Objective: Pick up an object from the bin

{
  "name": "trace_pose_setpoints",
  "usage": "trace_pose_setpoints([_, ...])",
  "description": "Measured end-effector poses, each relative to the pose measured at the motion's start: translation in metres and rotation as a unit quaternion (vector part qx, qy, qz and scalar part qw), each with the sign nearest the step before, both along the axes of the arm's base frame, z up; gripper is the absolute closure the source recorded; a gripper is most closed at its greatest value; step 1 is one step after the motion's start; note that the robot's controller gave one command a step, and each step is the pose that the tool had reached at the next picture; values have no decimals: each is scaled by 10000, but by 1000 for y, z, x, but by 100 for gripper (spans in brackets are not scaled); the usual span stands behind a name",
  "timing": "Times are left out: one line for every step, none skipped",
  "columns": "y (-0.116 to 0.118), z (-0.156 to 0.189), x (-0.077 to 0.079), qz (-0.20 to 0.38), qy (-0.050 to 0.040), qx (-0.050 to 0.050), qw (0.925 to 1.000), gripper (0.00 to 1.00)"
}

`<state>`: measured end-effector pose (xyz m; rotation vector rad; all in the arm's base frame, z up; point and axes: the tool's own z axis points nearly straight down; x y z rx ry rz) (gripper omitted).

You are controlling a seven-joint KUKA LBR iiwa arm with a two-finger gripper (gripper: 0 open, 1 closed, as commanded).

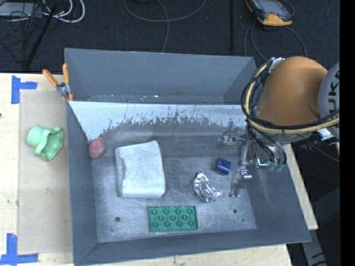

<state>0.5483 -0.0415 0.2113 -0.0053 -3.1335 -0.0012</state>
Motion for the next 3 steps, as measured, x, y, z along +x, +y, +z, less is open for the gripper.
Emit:
trace_pose_setpoints([15, -142, 1, 1344, -65, 5, 9909, 0])
trace_pose_setpoints([16, -135, 5, 1351, -120, -2, 9908, 100])
trace_pose_setpoints([16, -21, 13, 1268, -85, -5, 9919, 100])
